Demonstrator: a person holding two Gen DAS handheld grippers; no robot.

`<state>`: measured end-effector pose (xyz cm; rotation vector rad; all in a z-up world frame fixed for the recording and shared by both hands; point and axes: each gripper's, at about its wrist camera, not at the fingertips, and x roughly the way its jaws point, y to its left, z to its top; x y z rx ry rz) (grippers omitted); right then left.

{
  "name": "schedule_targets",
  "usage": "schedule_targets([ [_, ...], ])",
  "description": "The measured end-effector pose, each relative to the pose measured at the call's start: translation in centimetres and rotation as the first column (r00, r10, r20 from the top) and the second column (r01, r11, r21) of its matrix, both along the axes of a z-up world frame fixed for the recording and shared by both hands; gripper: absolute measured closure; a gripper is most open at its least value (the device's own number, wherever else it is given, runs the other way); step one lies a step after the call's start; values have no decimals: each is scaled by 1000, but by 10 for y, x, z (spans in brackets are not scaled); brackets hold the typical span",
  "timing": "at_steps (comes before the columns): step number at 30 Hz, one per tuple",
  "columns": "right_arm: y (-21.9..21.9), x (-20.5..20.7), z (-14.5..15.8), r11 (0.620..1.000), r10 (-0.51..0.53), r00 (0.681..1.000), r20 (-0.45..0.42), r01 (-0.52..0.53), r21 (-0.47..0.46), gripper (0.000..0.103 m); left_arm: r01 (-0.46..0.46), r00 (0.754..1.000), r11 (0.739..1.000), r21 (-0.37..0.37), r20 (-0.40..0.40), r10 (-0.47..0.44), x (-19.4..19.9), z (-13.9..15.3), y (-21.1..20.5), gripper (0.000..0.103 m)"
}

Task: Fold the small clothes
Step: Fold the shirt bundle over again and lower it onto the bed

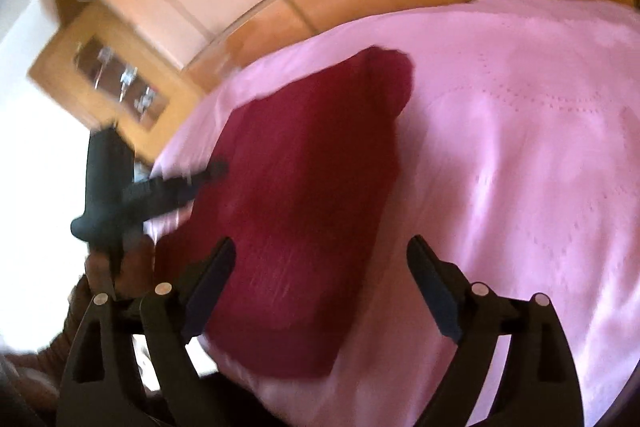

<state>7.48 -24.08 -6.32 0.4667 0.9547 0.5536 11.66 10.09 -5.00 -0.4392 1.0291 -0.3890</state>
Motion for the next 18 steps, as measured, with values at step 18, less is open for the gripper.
schedule_targets([
  [18, 71, 14, -16, 942, -10, 995, 100, 43, -333, 13, -135, 987, 952, 274, 124, 105, -20, 7, 4, 76],
])
